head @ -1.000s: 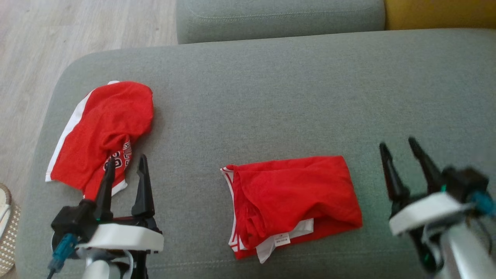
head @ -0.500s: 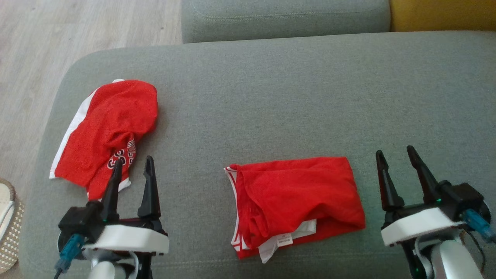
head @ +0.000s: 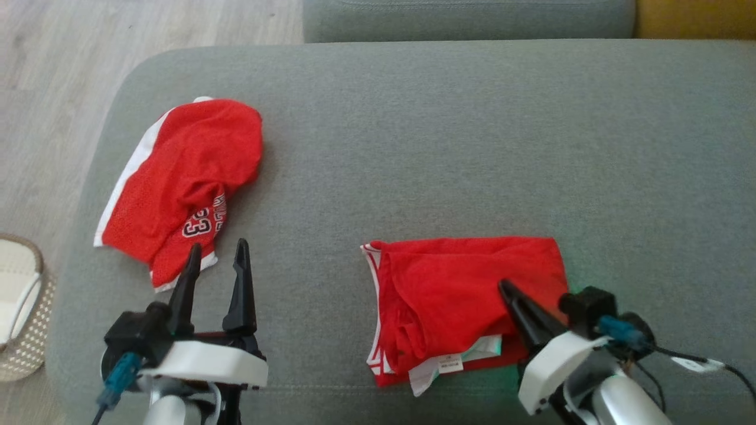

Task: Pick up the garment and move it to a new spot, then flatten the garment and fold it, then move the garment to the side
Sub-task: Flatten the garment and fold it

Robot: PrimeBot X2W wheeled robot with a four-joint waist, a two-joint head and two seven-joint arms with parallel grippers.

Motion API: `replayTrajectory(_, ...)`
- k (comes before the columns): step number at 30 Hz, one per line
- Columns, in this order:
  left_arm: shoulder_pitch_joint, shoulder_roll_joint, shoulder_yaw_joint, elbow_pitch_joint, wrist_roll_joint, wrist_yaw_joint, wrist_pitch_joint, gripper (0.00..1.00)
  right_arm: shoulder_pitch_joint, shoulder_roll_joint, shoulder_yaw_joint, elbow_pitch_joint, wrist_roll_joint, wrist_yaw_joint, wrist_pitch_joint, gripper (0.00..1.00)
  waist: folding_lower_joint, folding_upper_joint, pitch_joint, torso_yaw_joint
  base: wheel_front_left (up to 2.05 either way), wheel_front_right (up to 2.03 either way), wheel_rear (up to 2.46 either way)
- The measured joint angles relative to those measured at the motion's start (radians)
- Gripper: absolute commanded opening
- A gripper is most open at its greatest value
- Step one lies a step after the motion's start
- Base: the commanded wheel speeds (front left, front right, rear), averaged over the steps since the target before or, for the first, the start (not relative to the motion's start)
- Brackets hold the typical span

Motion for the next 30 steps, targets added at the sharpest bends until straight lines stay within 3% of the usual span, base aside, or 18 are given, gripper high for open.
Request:
replayTrajectory(8, -0.014, 0.0, -0.001, 0.003, 0.0, 0.0, 0.0, 1.0, -0.029, -0.012, 0.106, 0.138, 0.036, 0.0, 0.093, 0.0, 0.0, 0.0, 0.004, 0.032, 0.0, 0.0, 0.0)
replayTrajectory(22, -0.017, 0.0, -0.005, 0.003, -0.003, 0.002, 0.0, 1.0, -0.067, -0.017, 0.242, 0.083, 0.095, 0.0, 0.076, 0.0, 0.0, 0.0, 0.013, 0.043, 0.0, 0.0, 0.0)
replayTrajectory(30, -0.023, 0.0, -0.005, 0.003, -0.003, 0.006, 0.0, 1.0, -0.102, -0.007, 0.338, 0.209, 0.144, 0.0, 0.104, 0.0, 0.0, 0.0, 0.025, 0.06, 0.0, 0.0, 0.0)
